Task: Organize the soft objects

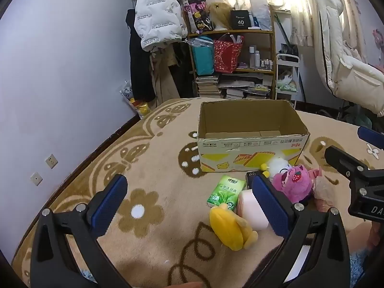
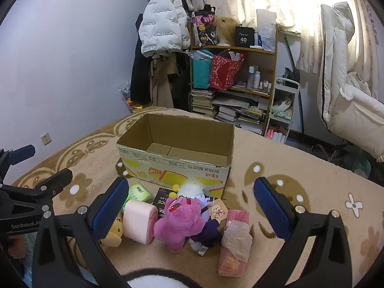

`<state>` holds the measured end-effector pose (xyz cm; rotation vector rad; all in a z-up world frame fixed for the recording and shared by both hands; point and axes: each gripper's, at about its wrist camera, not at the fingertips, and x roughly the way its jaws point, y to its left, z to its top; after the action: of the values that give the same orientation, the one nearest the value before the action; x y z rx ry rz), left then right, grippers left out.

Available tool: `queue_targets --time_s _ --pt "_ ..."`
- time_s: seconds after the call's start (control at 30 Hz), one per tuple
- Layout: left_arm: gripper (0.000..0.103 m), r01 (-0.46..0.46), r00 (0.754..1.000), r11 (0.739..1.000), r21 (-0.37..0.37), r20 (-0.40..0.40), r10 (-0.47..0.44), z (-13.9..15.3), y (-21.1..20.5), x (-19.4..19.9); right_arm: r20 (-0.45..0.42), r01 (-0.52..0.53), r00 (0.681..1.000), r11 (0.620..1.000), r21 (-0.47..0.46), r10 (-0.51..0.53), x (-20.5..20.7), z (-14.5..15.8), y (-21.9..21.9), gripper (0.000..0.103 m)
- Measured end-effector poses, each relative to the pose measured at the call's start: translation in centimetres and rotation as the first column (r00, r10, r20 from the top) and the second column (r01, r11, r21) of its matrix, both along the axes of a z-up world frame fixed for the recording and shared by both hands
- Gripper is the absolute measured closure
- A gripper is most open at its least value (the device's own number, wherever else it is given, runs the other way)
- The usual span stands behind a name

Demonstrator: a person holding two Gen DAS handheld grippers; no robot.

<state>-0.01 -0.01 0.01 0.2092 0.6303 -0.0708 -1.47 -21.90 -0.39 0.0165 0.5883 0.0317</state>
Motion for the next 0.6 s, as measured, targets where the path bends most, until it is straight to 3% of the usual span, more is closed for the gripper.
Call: queue_targets --time_s 0.6 --pt "0.000 -0.024 1.000 0.999 -0.048 -0.006 0.024 0.45 0.78 -0.05 -0.005 0.004 1.000 1.000 0.013 -0.004 0.09 0.10 -0.49 0.000"
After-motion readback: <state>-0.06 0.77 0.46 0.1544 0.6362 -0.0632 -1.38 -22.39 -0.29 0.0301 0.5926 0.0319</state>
